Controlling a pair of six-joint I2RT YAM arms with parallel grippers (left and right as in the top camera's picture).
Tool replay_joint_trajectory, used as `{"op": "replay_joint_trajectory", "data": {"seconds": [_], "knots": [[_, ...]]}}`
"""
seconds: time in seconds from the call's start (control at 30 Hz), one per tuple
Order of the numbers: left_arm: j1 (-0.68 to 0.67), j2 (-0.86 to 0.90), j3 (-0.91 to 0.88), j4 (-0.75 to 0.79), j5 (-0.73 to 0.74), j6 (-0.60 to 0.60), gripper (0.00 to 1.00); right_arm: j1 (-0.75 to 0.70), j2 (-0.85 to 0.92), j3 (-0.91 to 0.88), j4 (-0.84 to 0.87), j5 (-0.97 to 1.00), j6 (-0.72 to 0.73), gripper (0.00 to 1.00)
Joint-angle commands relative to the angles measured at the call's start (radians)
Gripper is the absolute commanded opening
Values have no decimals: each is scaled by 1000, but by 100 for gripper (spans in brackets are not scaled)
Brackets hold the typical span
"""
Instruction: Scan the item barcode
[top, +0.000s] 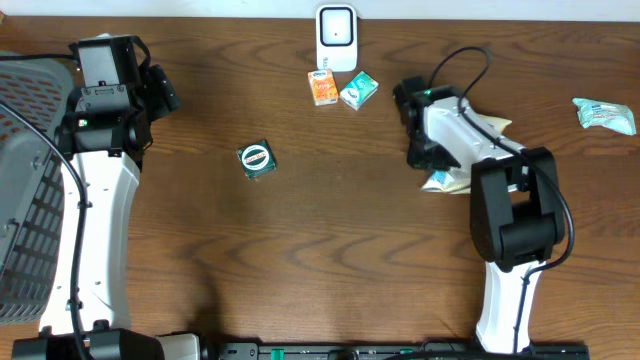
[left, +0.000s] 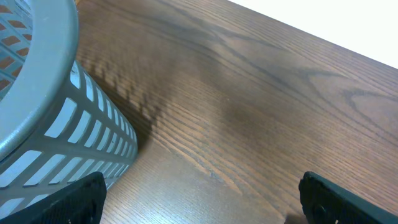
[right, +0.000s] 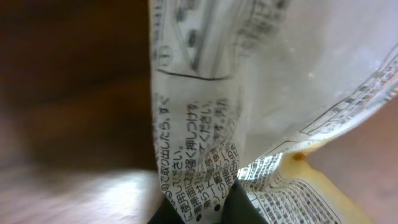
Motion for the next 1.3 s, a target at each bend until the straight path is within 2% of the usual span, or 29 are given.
{"op": "replay_joint_trajectory", "data": {"seconds": [0.0,0.2,0.4,0.57,0.7,0.87,1.03,1.2,1.27], "knots": [[4,7,8,-3,-10,13,98,-17,11,107,45,-381,-116,1],[4,7,8,-4,-10,13,98,-86,0,272,64,-896,-296,1],[4,7,8,-3,-10,13,98,-178,0,265,82,-1477,-388,1],[4,7,8,-4,-10,13,98,-246,0,193,76,-1646,-417,1],[4,7,8,-3,-10,13,98,-294,0,60,118,-1744,-417,1],[4,7,8,-4,-10,13,98,-368,0,-85,145,-1733,-417,1],[4,7,8,-3,-10,13,98,-476,-11,-95,80,-1366,-386,4],[4,7,8,-4,-10,13,98,-522,-71,-71,43,-1221,-379,24],[4,7,8,-4,-10,13,98,-530,-111,-49,12,-1125,-378,43]]}}
